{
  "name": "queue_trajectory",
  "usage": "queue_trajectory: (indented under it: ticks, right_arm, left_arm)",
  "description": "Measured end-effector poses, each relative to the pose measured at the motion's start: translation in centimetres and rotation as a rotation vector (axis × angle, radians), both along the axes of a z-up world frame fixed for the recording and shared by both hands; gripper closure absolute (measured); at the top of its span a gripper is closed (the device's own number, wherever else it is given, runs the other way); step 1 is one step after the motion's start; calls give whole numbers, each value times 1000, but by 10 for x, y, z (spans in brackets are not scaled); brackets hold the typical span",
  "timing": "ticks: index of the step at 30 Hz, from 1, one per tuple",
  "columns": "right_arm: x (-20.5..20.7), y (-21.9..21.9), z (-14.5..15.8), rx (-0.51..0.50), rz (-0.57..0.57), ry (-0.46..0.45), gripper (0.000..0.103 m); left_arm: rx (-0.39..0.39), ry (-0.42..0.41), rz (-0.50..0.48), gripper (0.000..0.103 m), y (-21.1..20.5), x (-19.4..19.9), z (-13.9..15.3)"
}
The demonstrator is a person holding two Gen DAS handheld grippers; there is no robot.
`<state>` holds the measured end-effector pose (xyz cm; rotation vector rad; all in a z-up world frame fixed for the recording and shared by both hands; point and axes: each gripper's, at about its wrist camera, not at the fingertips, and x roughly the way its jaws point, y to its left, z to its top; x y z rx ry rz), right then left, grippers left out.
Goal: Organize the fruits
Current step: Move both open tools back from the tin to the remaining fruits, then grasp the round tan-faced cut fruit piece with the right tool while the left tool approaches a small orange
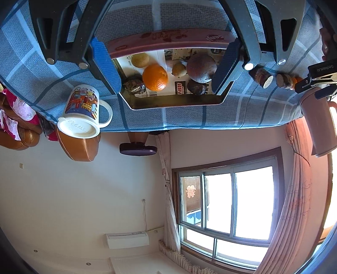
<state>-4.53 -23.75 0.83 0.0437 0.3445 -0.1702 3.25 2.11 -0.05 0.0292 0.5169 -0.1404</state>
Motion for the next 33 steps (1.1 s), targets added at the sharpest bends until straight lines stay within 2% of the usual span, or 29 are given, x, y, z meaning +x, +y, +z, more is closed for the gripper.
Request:
queue_trajectory:
  ticks: [10,18,29,33]
  right_arm:
    - [9,53,-3,-9,95,31,14]
    - [33,102,-10,-18,191,100,14]
    - [99,162,-36,-134,301,326,14]
    - [122,168,-45,-155,314,403,14]
  left_arm:
    - [15,35,28,0,39,8,-4]
    - [14,71,64,0,72,19,-8]
    - [-58,224,107,0,117,46,-24]
    - [-29,229,115,0,119,46,-26]
